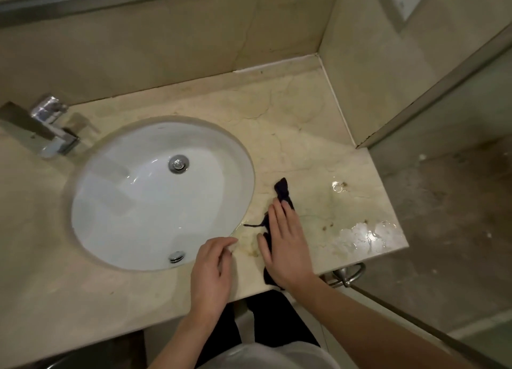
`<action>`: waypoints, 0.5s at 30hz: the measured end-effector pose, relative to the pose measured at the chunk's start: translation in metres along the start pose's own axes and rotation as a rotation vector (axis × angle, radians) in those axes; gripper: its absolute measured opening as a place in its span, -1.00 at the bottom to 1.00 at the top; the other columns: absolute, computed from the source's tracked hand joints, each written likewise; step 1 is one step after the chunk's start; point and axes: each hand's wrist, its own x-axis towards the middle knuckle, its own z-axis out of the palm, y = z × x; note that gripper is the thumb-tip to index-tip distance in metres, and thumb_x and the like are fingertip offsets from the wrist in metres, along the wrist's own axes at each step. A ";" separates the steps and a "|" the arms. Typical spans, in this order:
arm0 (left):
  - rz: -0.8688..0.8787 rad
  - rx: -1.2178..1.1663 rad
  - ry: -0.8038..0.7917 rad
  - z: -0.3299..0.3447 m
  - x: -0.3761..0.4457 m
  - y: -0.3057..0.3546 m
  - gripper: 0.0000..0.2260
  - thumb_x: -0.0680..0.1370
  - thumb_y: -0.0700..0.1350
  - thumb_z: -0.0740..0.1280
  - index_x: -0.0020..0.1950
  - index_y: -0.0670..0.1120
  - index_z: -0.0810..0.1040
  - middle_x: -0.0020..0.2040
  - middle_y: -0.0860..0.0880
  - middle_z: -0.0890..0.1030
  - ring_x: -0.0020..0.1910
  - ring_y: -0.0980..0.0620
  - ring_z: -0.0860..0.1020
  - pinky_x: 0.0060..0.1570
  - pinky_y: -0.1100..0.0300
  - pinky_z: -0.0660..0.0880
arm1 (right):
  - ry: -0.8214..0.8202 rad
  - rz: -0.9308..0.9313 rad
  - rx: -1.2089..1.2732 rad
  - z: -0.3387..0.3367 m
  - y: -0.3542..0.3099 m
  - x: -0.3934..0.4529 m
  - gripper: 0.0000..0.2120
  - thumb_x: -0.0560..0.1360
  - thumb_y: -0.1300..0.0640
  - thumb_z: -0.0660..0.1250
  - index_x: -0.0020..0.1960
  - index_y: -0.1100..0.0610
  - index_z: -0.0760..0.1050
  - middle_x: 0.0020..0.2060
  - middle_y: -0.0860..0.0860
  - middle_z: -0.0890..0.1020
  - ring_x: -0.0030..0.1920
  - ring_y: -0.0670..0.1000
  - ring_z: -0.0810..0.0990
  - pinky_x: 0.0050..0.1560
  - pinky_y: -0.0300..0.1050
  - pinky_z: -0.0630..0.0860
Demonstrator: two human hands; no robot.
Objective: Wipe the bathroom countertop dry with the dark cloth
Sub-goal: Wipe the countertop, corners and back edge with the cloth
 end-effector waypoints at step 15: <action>0.083 0.224 -0.020 0.043 0.044 0.009 -0.61 0.60 -0.17 0.13 0.42 -0.05 0.43 0.35 0.04 0.46 0.35 0.05 0.38 0.39 0.18 0.22 | 0.087 0.048 -0.002 -0.036 0.068 0.083 -0.51 0.71 0.05 0.03 0.57 0.25 0.21 0.58 0.10 0.23 0.61 0.08 0.09 0.62 -0.04 -0.04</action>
